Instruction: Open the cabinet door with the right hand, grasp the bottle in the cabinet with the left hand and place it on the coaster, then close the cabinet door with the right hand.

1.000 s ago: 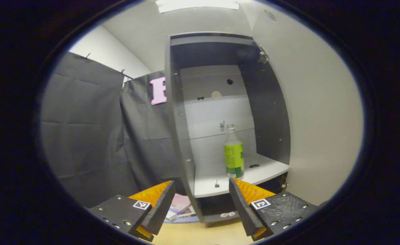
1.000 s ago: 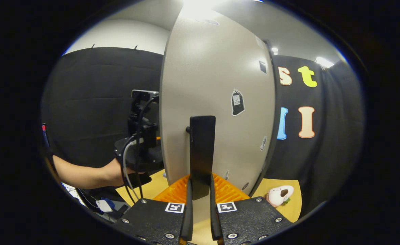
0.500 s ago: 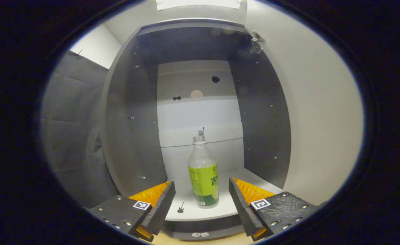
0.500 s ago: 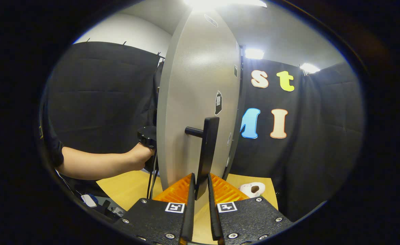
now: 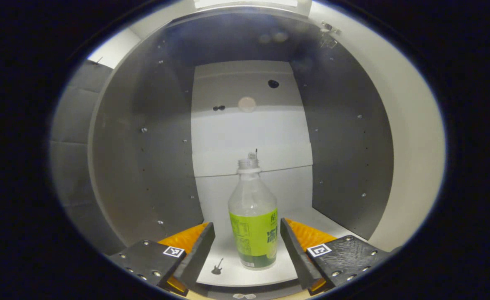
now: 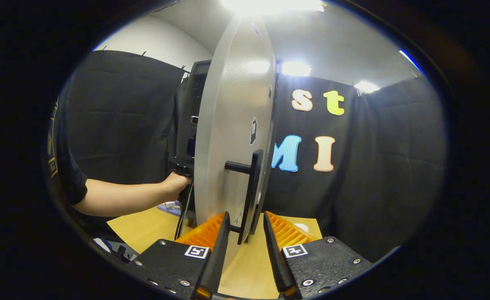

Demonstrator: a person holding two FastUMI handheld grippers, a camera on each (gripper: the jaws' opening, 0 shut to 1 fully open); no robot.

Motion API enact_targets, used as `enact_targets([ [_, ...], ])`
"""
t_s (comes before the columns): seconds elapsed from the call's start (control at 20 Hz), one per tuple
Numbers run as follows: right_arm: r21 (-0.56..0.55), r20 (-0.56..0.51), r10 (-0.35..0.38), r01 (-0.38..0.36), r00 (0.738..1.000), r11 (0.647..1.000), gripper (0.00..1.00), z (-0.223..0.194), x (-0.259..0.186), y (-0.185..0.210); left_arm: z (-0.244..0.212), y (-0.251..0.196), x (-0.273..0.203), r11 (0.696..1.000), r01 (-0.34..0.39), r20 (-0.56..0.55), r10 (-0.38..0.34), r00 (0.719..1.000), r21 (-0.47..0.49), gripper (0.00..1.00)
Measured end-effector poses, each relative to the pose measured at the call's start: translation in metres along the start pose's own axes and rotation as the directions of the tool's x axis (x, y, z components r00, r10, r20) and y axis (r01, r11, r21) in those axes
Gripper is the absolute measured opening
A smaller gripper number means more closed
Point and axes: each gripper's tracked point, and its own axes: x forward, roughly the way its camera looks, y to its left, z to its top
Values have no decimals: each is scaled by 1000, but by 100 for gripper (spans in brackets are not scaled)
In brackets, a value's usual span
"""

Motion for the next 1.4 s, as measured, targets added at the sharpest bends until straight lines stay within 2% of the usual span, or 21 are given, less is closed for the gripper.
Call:
enact_targets([
  [0.05,-12,9,-20,20,1000,1000,58,2,-2,-5,-2,-2,2,1000,5,-3,-5,1000,3,91],
  [0.1,-19,19,-38,38,999,999,62,3,-3,-10,-2,-4,5,1000,6,-3,-6,1000,9,90],
  [0.15,-17,23,-52,52,998,999,71,1,-2,-13,-3,-6,10,1000,8,-3,-8,1000,13,92],
  [0.3,17,21,-95,95,995,995,80,-5,-7,-23,-12,-12,18,999,16,-30,-14,999,44,92],
  [0.4,29,19,-133,132,991,991,81,-6,-11,-37,-14,-13,23,998,20,-33,-18,999,61,66],
  [0.45,33,19,-153,152,988,988,81,-7,-12,-42,-11,-15,18,998,25,-29,-23,999,57,71],
  [0.5,38,19,-171,171,985,985,81,-8,-12,-48,-12,-16,16,998,32,-34,-31,999,47,69],
  [0.55,44,18,-188,187,982,981,80,-10,-12,-54,-11,-15,15,999,34,-31,-33,999,41,63],
  [0.6,55,17,-200,198,980,979,81,-13,-13,-59,-9,-14,13,999,32,-26,-31,999,36,75],
  [0.65,76,14,-194,192,981,978,80,-16,-13,-60,-5,-13,8,999,25,-12,-25,1000,33,75],
  [0.7,99,12,-180,178,984,979,81,-18,-12,-57,-2,-13,5,999,23,-1,-23,1000,32,69],
  [0.8,119,8,-166,164,986,979,83,-23,-14,-51,3,-10,-7,999,22,12,-22,1000,35,69],
  [0.85,108,10,-168,166,986,980,86,-25,-15,-52,9,-6,-17,999,20,20,-21,1000,34,63],
  [0.9,89,17,-176,174,984,981,87,-24,-17,-55,11,-4,-27,999,18,23,-19,1000,31,75],
  [0.95,75,27,-182,180,983,981,88,-24,-16,-56,12,-1,-39,1000,20,27,-20,999,24,69],
  [1.05,71,36,-178,175,983,982,88,-27,-15,-55,20,9,-64,1000,15,43,-15,999,2,69],
  [1.1,76,31,-177,174,984,982,88,-31,-14,-54,24,14,-77,1000,10,52,-10,999,-2,73],
  [1.15,81,23,-187,184,982,980,92,-35,-15,-59,29,20,-89,1000,-4,62,3,998,4,71],
  [1.3,110,63,-231,223,971,969,94,-25,-20,-74,50,26,-118,999,-37,96,33,995,40,65],
  [1.4,139,98,-231,216,968,966,94,-20,-18,-76,58,29,-140,997,-55,113,48,992,58,63],
])
